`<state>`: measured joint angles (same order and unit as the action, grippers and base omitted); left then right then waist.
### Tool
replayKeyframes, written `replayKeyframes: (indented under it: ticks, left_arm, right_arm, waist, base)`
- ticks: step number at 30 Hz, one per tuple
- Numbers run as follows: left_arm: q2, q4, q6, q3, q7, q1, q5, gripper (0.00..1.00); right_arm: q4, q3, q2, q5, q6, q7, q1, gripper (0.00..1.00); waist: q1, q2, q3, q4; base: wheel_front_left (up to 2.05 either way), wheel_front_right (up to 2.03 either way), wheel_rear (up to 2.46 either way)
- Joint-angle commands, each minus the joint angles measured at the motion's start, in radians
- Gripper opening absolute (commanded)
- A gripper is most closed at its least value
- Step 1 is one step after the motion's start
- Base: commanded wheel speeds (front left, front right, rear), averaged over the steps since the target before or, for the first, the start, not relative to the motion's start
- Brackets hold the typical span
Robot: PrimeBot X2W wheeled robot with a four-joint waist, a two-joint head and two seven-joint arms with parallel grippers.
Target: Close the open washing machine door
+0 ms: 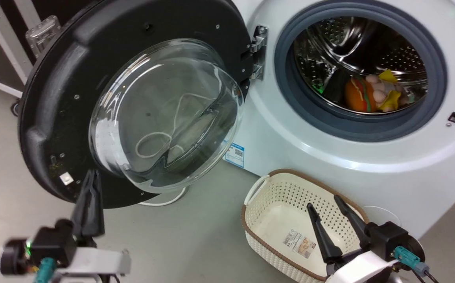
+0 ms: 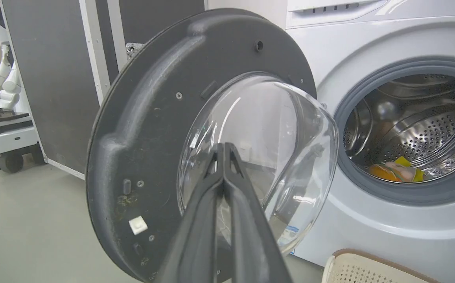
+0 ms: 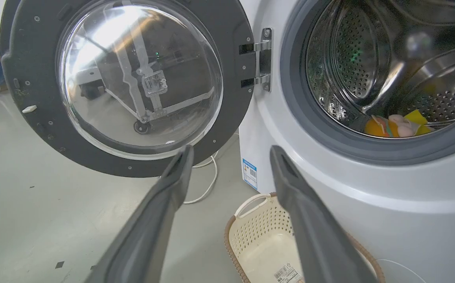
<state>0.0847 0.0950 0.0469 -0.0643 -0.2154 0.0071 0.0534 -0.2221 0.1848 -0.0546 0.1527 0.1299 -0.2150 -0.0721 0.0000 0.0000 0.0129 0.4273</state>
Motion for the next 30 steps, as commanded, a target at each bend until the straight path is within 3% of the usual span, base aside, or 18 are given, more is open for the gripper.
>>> replayKeyframes:
  ticks: [1, 6, 9, 15, 22, 23, 30]
  left_arm:
    - [0.012, 0.013, 0.012, -0.003, -0.010, -0.024, -0.006, 0.00]
    - [0.079, 0.044, 0.050, -0.035, -0.021, -0.118, 0.019, 0.00]
    - [0.149, 0.043, 0.063, -0.087, -0.027, -0.185, 0.053, 0.00]
    - [0.295, -0.121, 0.077, -0.211, -0.031, -0.364, 0.200, 0.00]
    - [0.405, -0.471, 0.081, -0.349, 0.176, -0.578, 0.470, 0.00]
    - [0.431, -0.619, 0.082, -0.390, 0.299, -0.632, 0.579, 0.00]
    - [0.456, -0.754, 0.083, -0.449, 0.608, -0.668, 0.888, 0.00]
  right_arm:
    - [-0.004, -0.001, 0.004, 0.006, 0.001, -0.011, -0.012, 1.00]
    - [-0.005, -0.011, 0.004, 0.012, 0.001, -0.021, 0.012, 1.00]
    - [-0.004, -0.001, 0.004, 0.003, 0.001, -0.027, 0.010, 1.00]
    - [-0.015, 0.011, 0.004, -0.017, 0.001, -0.040, -0.016, 1.00]
    - [-0.028, 0.029, 0.004, -0.022, 0.001, -0.047, -0.063, 1.00]
    - [-0.032, 0.033, 0.004, -0.017, 0.001, -0.047, -0.068, 1.00]
    - [-0.043, 0.020, 0.004, -0.008, 0.001, -0.047, -0.053, 1.00]
  waist:
    - [0.0000, 0.0000, -0.004, 0.008]
    - [0.0000, 0.0000, -0.014, 0.029]
    - [0.0000, 0.0000, -0.040, 0.010]
    - [0.0000, 0.0000, -0.098, -0.030]
    - [0.0000, 0.0000, -0.139, -0.089]
    - [0.0000, 0.0000, -0.137, -0.110]
    - [0.0000, 0.0000, -0.110, -0.139]
  base:
    - [0.00, 0.00, 0.00]
    - [0.00, 0.00, 0.00]
    - [0.00, 0.00, 0.00]
    - [0.00, 0.00, 0.00]
    - [0.00, 0.00, 0.00]
    - [0.00, 0.00, 0.00]
    - [0.00, 0.00, 0.00]
